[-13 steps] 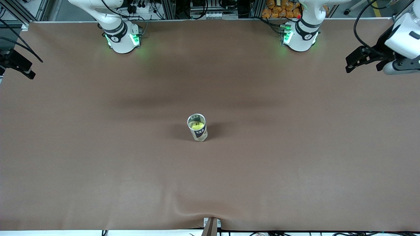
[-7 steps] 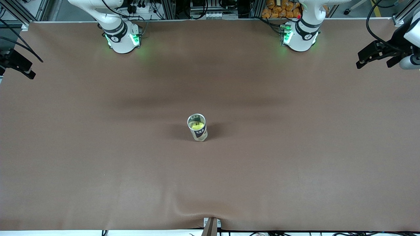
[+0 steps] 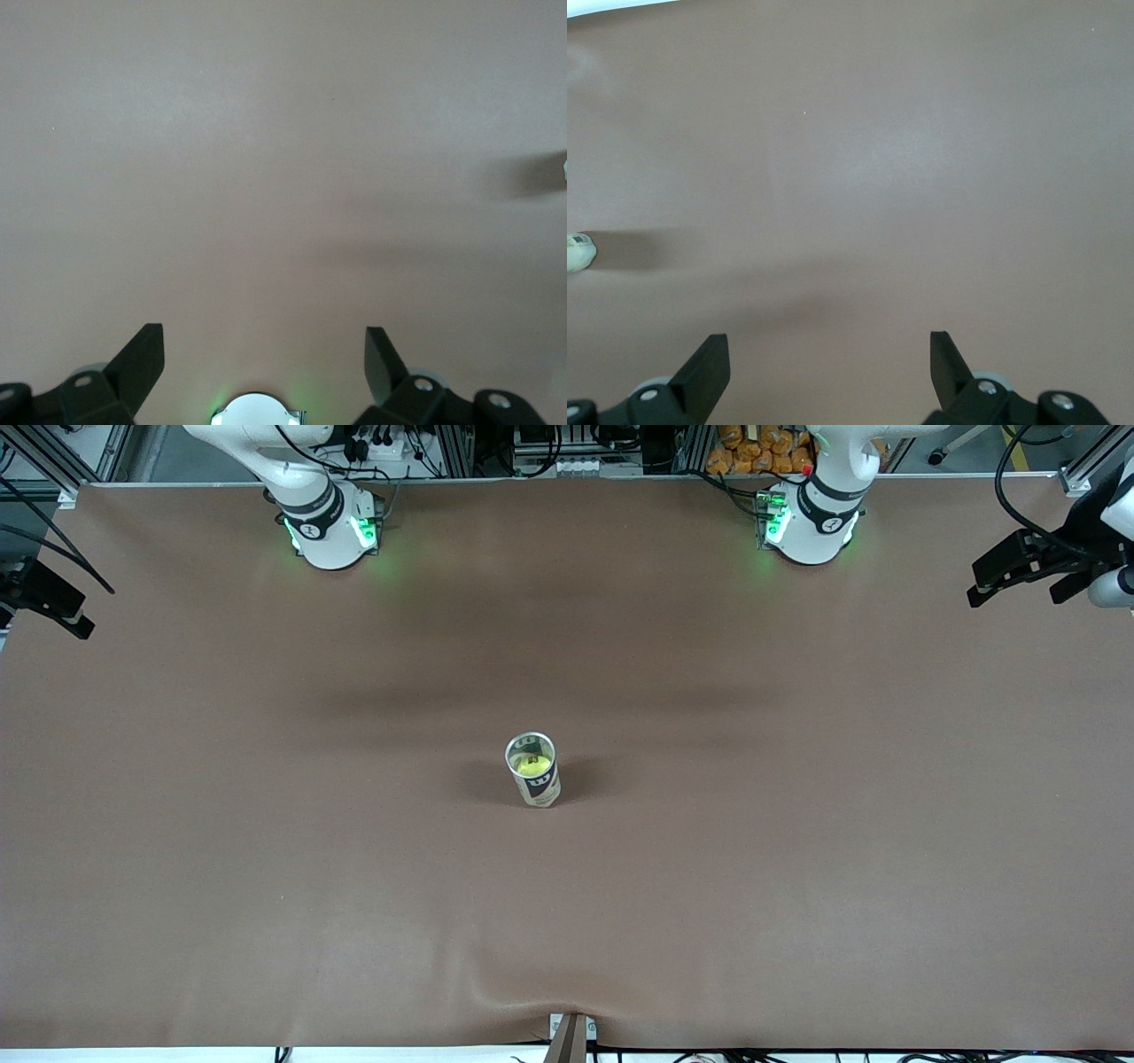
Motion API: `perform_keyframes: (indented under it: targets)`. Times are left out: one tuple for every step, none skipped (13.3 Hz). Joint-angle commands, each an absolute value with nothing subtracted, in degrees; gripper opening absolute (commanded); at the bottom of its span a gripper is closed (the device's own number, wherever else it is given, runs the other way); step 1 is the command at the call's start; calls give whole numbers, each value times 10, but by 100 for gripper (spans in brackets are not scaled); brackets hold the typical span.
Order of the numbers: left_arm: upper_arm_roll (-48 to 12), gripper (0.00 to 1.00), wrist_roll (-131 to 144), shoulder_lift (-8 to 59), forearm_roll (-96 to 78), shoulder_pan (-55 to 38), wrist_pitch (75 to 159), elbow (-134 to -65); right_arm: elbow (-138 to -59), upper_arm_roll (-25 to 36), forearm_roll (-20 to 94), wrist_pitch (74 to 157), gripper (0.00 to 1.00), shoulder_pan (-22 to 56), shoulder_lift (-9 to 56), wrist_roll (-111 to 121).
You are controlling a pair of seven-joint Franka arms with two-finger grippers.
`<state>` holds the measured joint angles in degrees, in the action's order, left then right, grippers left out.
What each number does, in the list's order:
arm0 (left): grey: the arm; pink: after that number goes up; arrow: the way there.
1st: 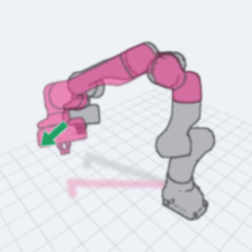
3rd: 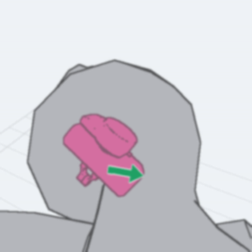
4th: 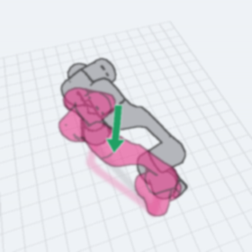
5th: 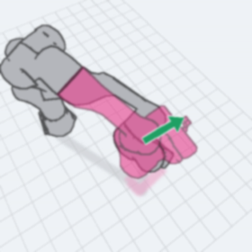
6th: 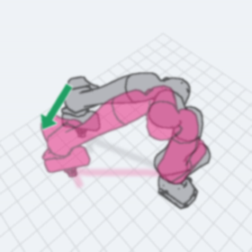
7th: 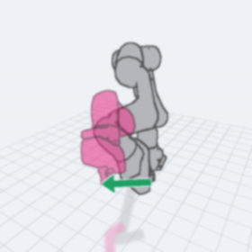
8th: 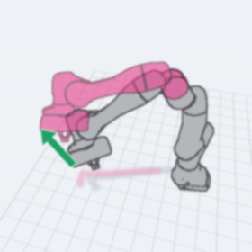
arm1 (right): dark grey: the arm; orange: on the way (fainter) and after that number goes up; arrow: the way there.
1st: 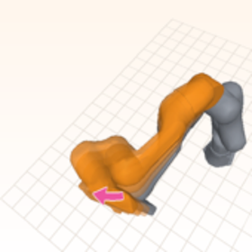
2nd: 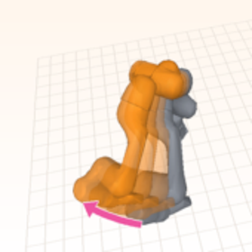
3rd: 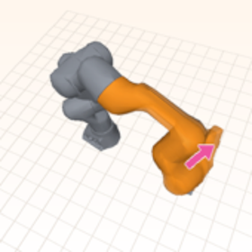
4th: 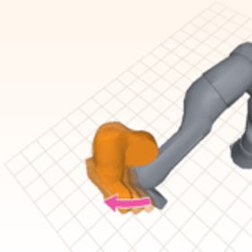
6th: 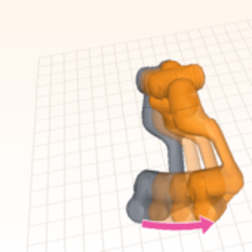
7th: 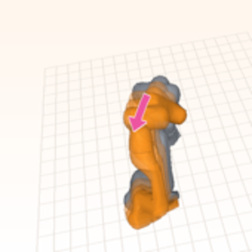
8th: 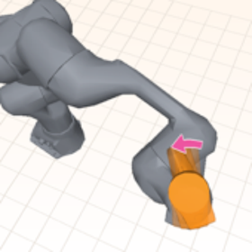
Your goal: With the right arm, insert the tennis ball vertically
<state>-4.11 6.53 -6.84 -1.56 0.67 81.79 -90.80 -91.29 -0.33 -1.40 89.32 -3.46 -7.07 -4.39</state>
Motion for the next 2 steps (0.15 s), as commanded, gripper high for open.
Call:
perform_keyframes:
  targets:
    - [-33,100,61,-76,-17,0,801,-904,-917,3,-8,896,100,-28,-74,-48]
    - [-33,100,61,-76,-17,0,801,-904,-917,3,-8,896,100,-29,-74,-48]
